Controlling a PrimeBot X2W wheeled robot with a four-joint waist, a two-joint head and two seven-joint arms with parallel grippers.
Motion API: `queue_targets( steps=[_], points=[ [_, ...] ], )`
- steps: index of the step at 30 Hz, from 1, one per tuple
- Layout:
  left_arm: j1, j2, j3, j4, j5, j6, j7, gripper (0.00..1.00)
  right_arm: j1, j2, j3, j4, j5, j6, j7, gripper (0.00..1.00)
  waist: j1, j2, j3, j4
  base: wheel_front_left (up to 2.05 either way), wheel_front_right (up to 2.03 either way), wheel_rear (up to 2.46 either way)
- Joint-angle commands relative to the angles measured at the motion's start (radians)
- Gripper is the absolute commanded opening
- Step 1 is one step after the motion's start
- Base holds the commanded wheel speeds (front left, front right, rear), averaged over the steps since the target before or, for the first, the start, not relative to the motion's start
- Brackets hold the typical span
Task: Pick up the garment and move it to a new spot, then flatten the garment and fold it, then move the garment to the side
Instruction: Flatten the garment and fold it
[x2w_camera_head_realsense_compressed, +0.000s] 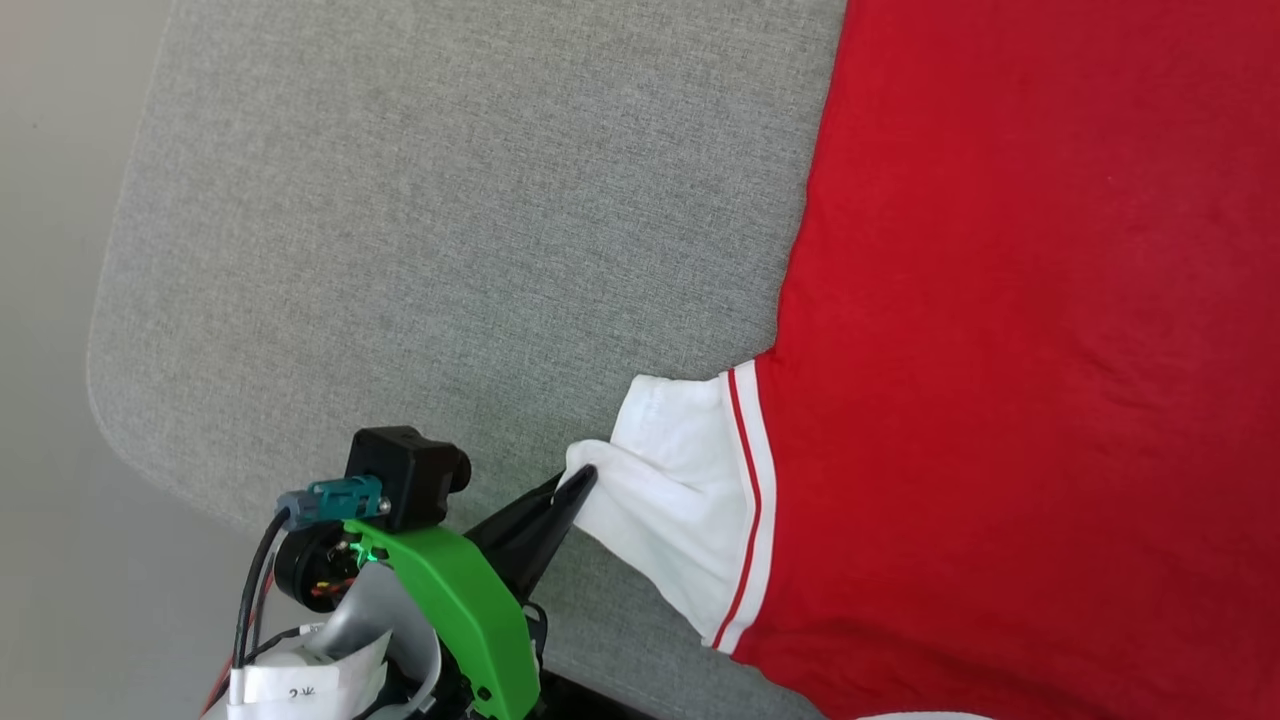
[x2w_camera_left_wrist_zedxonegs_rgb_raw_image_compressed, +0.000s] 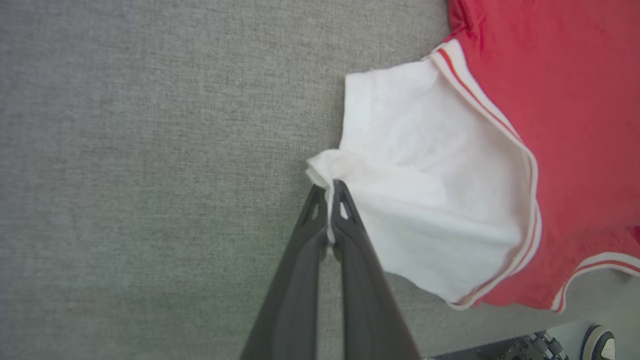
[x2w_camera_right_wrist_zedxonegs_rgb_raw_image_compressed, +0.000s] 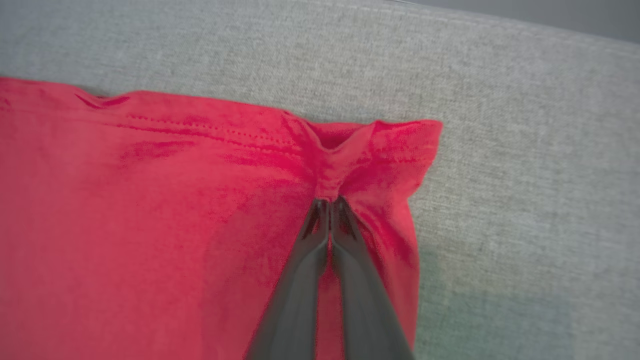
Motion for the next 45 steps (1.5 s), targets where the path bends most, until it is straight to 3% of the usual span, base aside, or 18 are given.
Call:
queue_targets(
  steps=[1, 10, 21, 36, 45],
  points=[
    [-0.016, -0.004, 0.004, 0.004, 0.001, 0.002, -0.008, 0.0, 0.052, 0.009, 0.003, 0.02, 0.003, -0.001, 0.01, 0.0, -0.0001, 0.0, -0.015, -0.006, 0.0, 0.0, 0.0],
    [-0.001, -0.003, 0.018, 0.038, -0.018, 0.014, -0.013, 0.0, 0.159, 0.017, -0.014, 0.042, 0.02, -0.001, -0.032, 0.0, -0.0001, 0.0, -0.138, -0.056, 0.0, 0.0, 0.0],
    [0.079, 0.027, 0.033, 0.093, -0.045, 0.037, -0.016, 0.0, 0.425, 0.058, -0.015, 0.033, 0.092, -0.001, -0.092, 0.0, -0.0001, 0.0, -0.373, -0.156, 0.0, 0.0, 0.0],
    [0.168, 0.025, 0.055, 0.108, -0.067, 0.069, -0.066, 0.0, 0.808, 0.091, -0.078, -0.238, 0.208, -0.001, -0.049, 0.0, -0.0001, 0.0, -0.549, -0.283, 0.0, 0.0, 0.0],
    [0.177, 0.009, 0.047, 0.137, -0.066, 0.069, -0.086, 0.0, 1.037, 0.171, -0.136, -0.373, 0.205, -0.001, -0.028, 0.0, -0.0001, 0.0, -0.584, -0.312, 0.0, 0.0, 0.0]
  ],
)
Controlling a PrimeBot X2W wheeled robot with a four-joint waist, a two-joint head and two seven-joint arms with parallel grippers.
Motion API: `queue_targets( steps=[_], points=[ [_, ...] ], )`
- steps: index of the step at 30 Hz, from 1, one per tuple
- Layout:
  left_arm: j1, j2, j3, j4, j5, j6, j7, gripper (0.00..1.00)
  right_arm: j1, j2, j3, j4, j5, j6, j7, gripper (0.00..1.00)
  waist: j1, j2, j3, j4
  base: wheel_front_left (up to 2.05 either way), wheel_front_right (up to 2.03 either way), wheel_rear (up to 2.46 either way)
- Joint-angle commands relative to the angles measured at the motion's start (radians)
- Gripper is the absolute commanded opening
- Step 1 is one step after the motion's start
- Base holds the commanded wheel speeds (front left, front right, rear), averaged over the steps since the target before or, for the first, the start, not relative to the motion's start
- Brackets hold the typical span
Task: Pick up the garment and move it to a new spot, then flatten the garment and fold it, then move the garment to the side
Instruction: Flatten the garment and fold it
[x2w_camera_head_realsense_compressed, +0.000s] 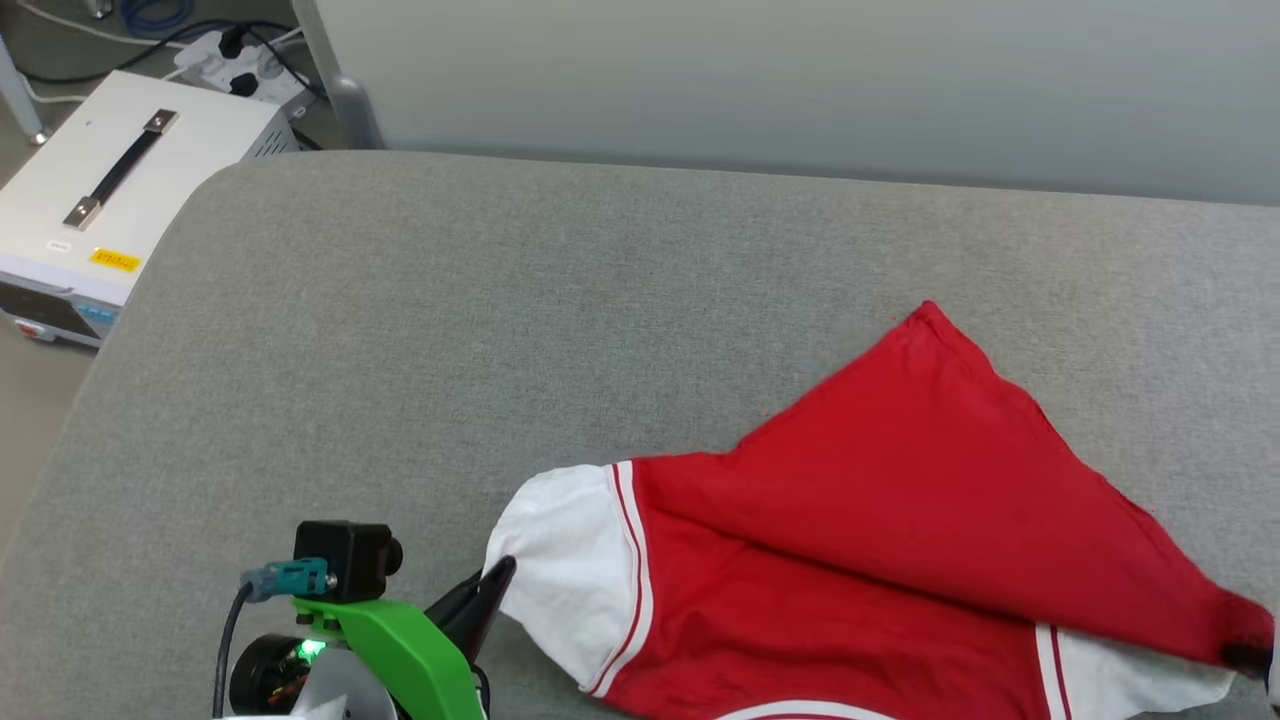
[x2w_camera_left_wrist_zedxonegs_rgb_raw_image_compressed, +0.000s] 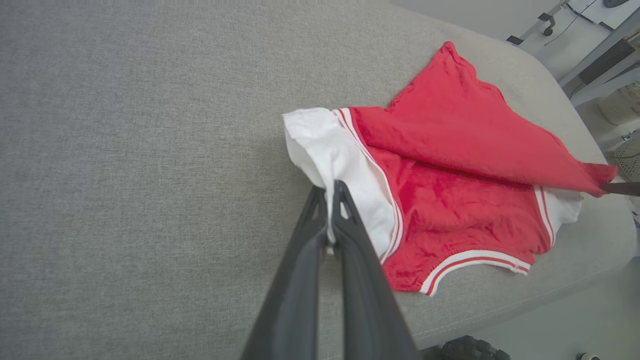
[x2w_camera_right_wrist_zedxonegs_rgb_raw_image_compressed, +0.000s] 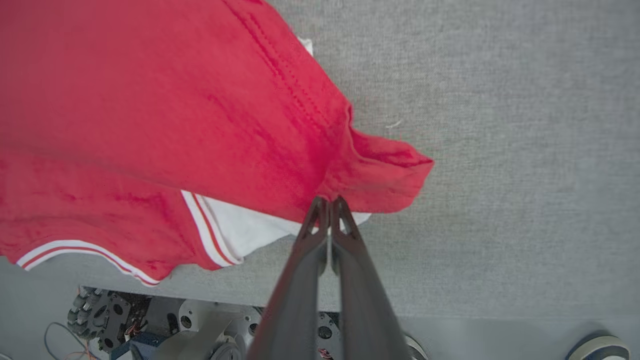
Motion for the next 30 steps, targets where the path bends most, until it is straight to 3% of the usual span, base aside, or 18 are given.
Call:
queue_targets(
  steps=[1, 10, 11, 12, 24, 30],
  points=[
    [0.015, -0.006, 0.002, 0.005, -0.004, 0.003, -0.01, 0.0, 0.029, 0.016, -0.009, -0.009, -0.003, -0.001, -0.001, 0.0, 0.0001, -0.0001, -0.021, -0.02, 0.0, 0.0, 0.0],
    [0.006, -0.02, -0.006, 0.012, -0.001, 0.002, -0.02, 0.0, 0.087, 0.058, -0.016, 0.009, -0.011, -0.001, -0.038, 0.01, 0.0001, -0.0001, -0.021, -0.02, 0.0, 0.0, 0.0],
    [0.005, -0.02, -0.006, 0.01, 0.0, 0.001, -0.021, 0.0, 0.084, 0.057, -0.013, 0.009, -0.009, -0.001, -0.04, 0.44, 0.0001, -0.0001, -0.019, -0.019, 0.0, 0.0, 0.0],
    [0.006, -0.021, -0.007, 0.008, -0.002, 0.0, -0.02, 0.0, 0.08, 0.054, -0.009, 0.007, -0.005, -0.001, -0.04, 1.0, 0.0001, -0.0001, -0.017, -0.019, 0.0, 0.0, 0.0],
    [-0.017, -0.003, -0.013, -0.052, 0.022, 0.002, -0.012, 0.0, -0.119, -0.028, 0.085, -0.172, 0.063, -0.001, 0.04, 1.0, 0.0001, -0.0001, 0.073, 0.034, 0.0, 0.0, 0.0],
    [-0.052, -0.001, -0.026, -0.085, 0.055, 0.009, -0.002, 0.0, -0.294, -0.021, 0.141, -0.168, 0.028, -0.001, 0.095, 1.0, 0.0001, -0.0001, 0.165, 0.1, 0.0, 0.0, 0.0]
  ],
)
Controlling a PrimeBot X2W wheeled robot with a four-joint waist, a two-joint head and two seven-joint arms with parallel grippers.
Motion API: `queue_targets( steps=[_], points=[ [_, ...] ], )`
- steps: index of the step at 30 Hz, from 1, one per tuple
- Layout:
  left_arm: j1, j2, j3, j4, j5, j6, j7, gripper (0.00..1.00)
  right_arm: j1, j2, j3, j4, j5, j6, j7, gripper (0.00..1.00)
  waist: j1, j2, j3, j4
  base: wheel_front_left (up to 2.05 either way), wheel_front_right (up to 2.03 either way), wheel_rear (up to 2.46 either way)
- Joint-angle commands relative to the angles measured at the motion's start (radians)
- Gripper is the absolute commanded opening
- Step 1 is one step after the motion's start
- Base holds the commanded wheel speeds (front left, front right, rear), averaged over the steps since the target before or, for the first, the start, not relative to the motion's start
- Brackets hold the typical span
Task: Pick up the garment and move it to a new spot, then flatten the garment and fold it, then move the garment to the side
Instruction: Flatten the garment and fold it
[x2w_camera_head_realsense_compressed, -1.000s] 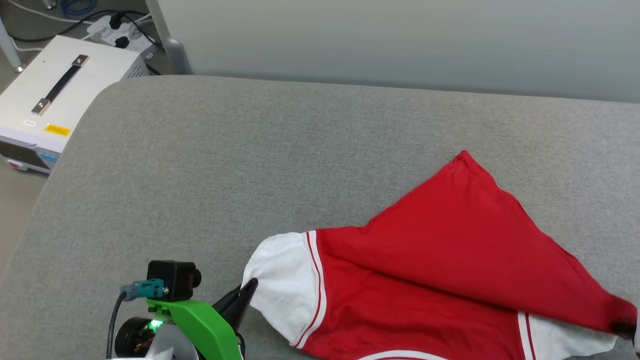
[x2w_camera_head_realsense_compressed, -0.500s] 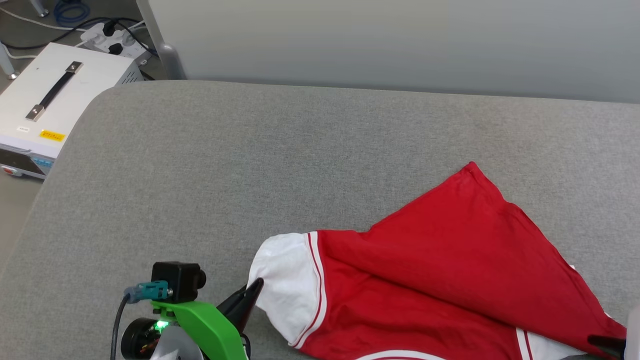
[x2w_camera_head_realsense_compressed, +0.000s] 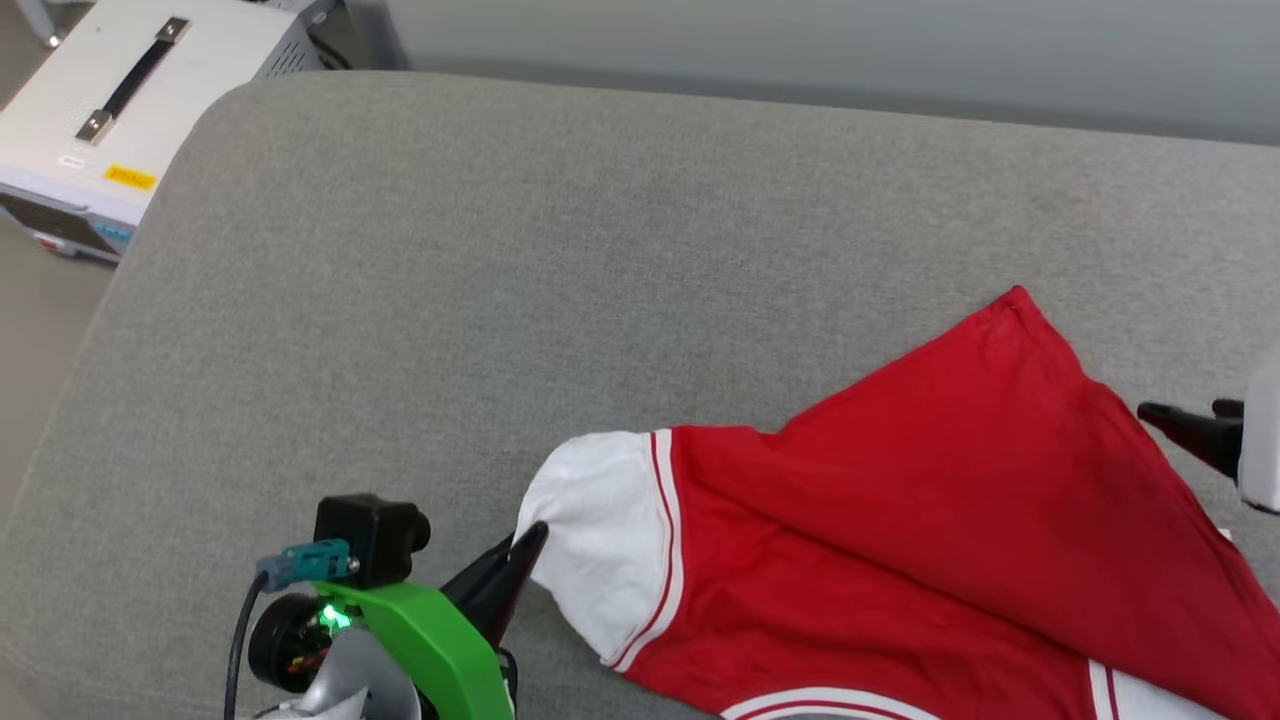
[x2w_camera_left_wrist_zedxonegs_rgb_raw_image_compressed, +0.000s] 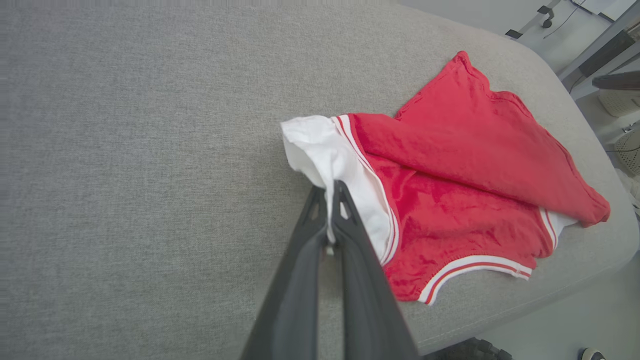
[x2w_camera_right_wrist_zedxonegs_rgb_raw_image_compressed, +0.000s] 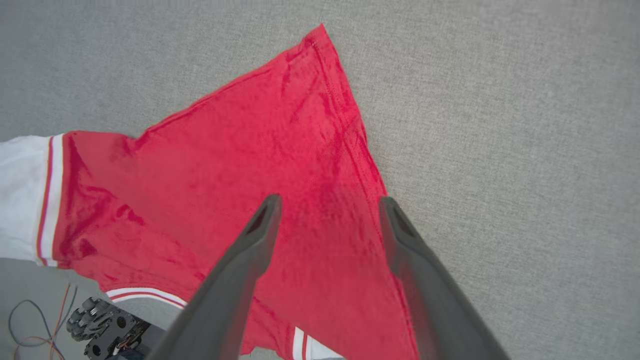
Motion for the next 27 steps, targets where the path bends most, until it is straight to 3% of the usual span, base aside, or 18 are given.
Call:
queue_targets(
  steps=[1, 11, 17, 26, 27],
  points=[
    [-0.025, -0.002, -0.001, -0.011, 0.012, 0.003, -0.004, 0.0, -0.035, 0.0, 0.01, 0.013, -0.019, -0.001, 0.013, 1.0, 0.0001, -0.0001, 0.075, 0.067, 0.0, 0.0, 0.0],
    [-0.069, -0.033, -0.028, -0.023, 0.022, -0.018, -0.009, 0.0, -0.211, -0.003, 0.062, 0.202, -0.103, -0.001, -0.003, 1.0, 0.0001, -0.0001, 0.179, 0.172, 0.0, 0.0, 0.0],
    [-0.098, -0.052, -0.045, -0.017, 0.028, -0.03, -0.011, 0.0, -0.282, -0.044, 0.085, 0.324, -0.157, -0.001, -0.052, 1.0, 0.0001, -0.0001, 0.224, 0.215, 0.0, 0.0, 0.0],
    [-0.1, -0.068, -0.057, 0.007, 0.026, -0.035, -0.021, 0.0, -0.254, -0.066, 0.158, 0.424, -0.143, -0.001, -0.051, 1.0, 0.0001, -0.0001, 0.238, 0.234, 0.0, 0.0, 0.0],
    [-0.099, -0.068, -0.058, 0.009, 0.026, -0.035, -0.022, 0.0, -0.247, -0.065, 0.16, 0.431, -0.139, -0.001, -0.051, 0.96, 0.0001, -0.0001, 0.237, 0.234, 0.0, 0.0, 0.0]
  ],
)
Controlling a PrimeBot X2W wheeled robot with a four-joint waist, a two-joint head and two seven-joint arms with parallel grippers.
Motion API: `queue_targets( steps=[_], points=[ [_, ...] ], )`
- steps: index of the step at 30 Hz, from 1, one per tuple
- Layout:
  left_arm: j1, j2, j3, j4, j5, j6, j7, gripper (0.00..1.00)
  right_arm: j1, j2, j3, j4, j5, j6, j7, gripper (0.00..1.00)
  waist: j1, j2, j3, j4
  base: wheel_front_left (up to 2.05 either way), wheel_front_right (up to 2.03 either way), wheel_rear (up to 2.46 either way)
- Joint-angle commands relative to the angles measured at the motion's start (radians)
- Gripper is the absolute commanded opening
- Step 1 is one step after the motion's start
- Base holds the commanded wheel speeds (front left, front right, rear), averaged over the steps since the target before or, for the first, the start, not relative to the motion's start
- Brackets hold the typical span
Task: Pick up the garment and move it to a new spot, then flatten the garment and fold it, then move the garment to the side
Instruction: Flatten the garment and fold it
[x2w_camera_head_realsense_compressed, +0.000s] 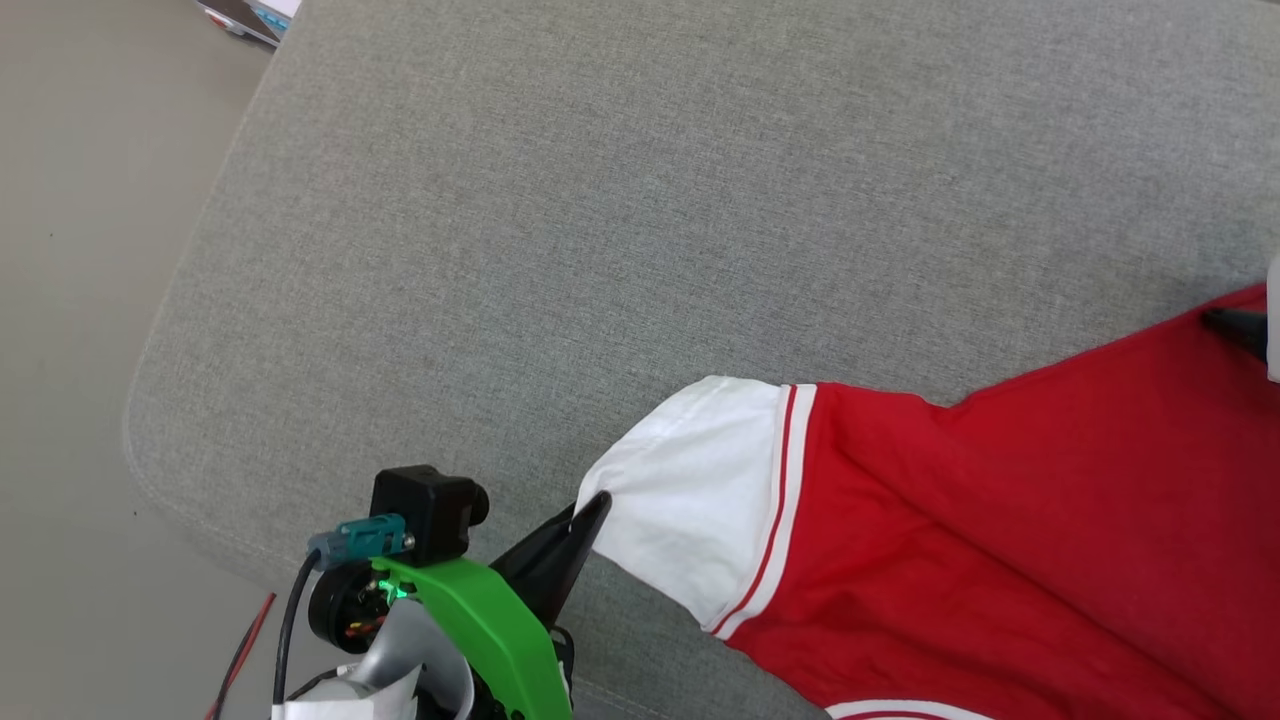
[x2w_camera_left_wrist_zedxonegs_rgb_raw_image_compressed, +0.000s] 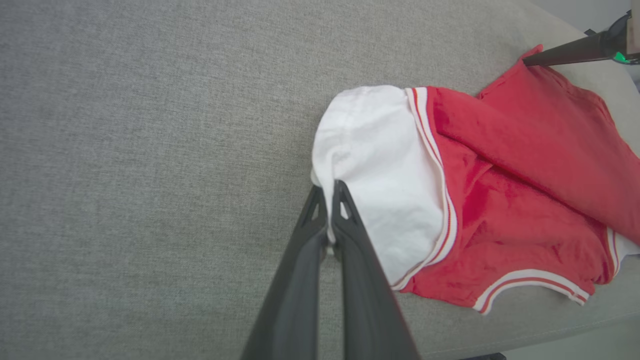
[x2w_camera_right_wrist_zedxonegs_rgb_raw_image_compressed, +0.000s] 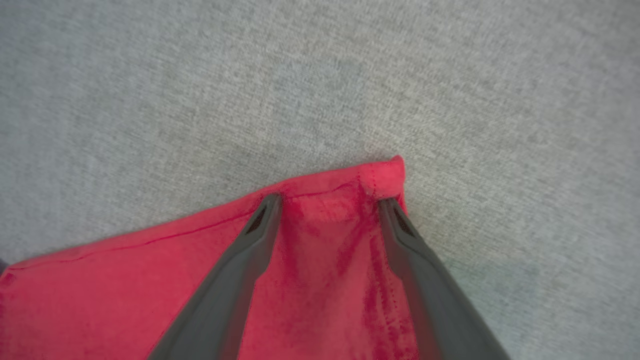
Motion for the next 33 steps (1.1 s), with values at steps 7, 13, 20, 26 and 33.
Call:
queue_targets(
  steps=[7, 13, 20, 26, 33],
  points=[
    [-0.009, 0.001, 0.006, 0.014, -0.002, -0.002, -0.007, 0.0, 0.049, 0.018, 0.033, 0.06, 0.033, -0.001, -0.045, 0.0, 0.0, 0.0, -0.02, -0.004, 0.0, 0.0, 0.0],
    [-0.01, 0.011, 0.022, 0.026, 0.001, 0.005, -0.016, 0.0, 0.033, 0.021, 0.039, 0.074, 0.072, -0.001, -0.149, 0.0, 0.0, 0.0, -0.076, -0.027, 0.0, 0.0, 0.0],
    [-0.028, 0.042, 0.078, 0.029, 0.006, 0.02, -0.042, 0.0, 0.018, -0.014, 0.071, 0.045, 0.146, -0.001, -0.32, 0.0, 0.0, 0.0, -0.185, -0.087, 0.0, 0.0, 0.0],
    [-0.077, 0.086, 0.134, 0.012, 0.014, 0.028, -0.038, 0.0, 0.01, -0.053, 0.1, 0.001, 0.202, -0.001, -0.419, 0.0, 0.0, 0.0, -0.276, -0.144, 0.0, 0.0, 0.0],
    [-0.138, 0.121, 0.181, -0.019, 0.022, 0.042, -0.021, 0.0, 0.019, -0.11, 0.134, -0.077, 0.235, -0.001, -0.478, 0.0, 0.0, 0.0, -0.362, -0.22, 0.0, 0.0, 0.0]
  ],
)
